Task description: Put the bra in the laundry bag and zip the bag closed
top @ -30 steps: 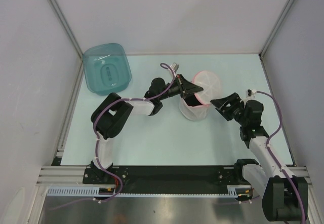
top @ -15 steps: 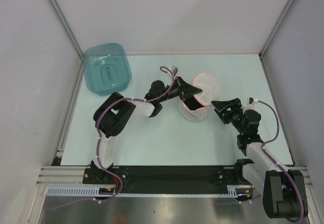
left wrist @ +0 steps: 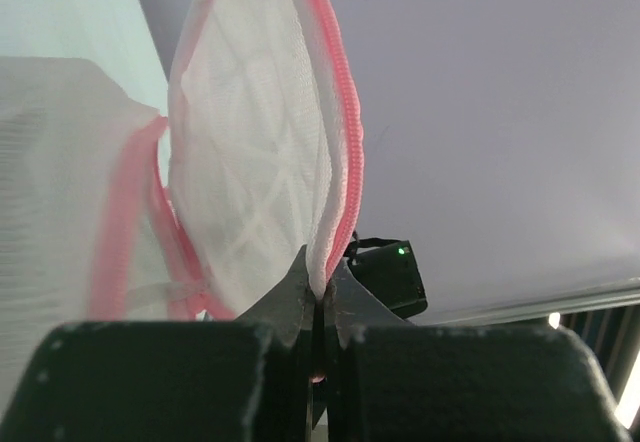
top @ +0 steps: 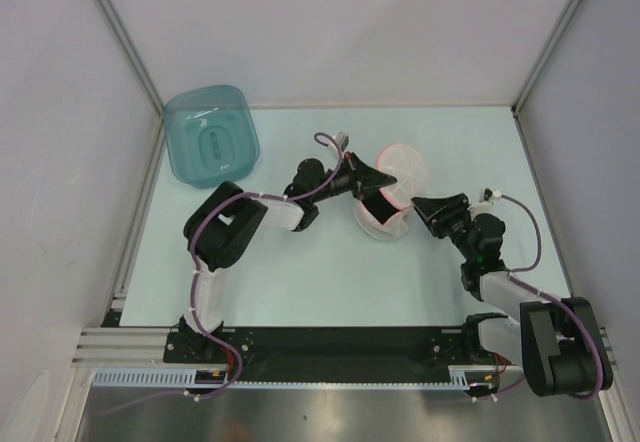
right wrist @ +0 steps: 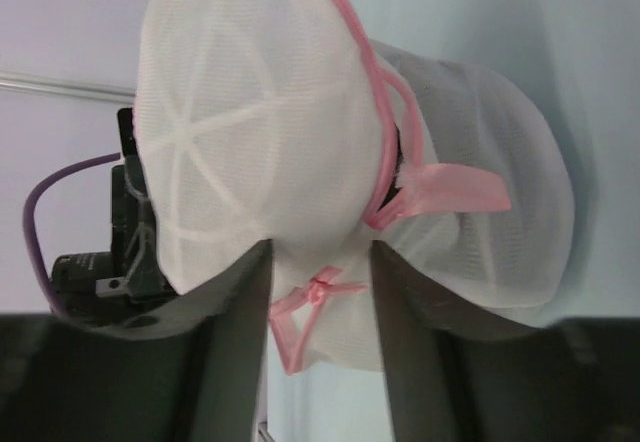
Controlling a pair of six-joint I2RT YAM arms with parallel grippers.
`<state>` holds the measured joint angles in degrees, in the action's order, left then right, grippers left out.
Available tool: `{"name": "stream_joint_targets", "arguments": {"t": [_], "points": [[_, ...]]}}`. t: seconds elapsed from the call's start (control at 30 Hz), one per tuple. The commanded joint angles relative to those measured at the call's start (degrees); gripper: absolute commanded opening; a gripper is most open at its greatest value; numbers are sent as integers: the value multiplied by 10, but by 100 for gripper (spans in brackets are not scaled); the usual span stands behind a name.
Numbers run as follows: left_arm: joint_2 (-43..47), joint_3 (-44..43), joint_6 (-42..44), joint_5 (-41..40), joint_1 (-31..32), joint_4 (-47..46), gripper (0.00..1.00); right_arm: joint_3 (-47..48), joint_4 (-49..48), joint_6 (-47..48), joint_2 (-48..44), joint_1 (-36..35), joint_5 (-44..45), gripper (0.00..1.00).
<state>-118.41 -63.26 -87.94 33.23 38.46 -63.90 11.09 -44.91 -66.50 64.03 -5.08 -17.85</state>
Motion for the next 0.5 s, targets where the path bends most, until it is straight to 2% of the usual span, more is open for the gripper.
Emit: {"name": "stream_joint_targets", "arguments": {"t": [0.0, 0.17, 0.23, 0.3, 0.33, 0.37, 0.43, 0.47], "points": [[11, 2, 43, 19, -10, 52, 0, 10, -63, -2, 7, -7, 21, 41], [25, 10, 69, 26, -15, 81, 0, 12, -67, 11, 8, -5, 28, 19], [23, 10, 69, 30, -17, 83, 0, 14, -66, 12, 11, -5, 27, 17], [26, 5, 81, 37, -19, 107, 3, 15, -62, 7, 11, -5, 26, 8], [29, -3, 94, 38, -20, 128, 6, 19, -41, 3, 7, -4, 26, 6], [34, -10, 141, 39, -22, 161, 14, 24, -28, 1, 5, -3, 20, 3], [62, -52, 224, 23, -23, 316, 25, 32, 3, -6, -4, -3, 16, 1], [76, -69, 329, 4, -21, 381, 38, 37, 20, -7, -18, -2, 12, 0]]}}
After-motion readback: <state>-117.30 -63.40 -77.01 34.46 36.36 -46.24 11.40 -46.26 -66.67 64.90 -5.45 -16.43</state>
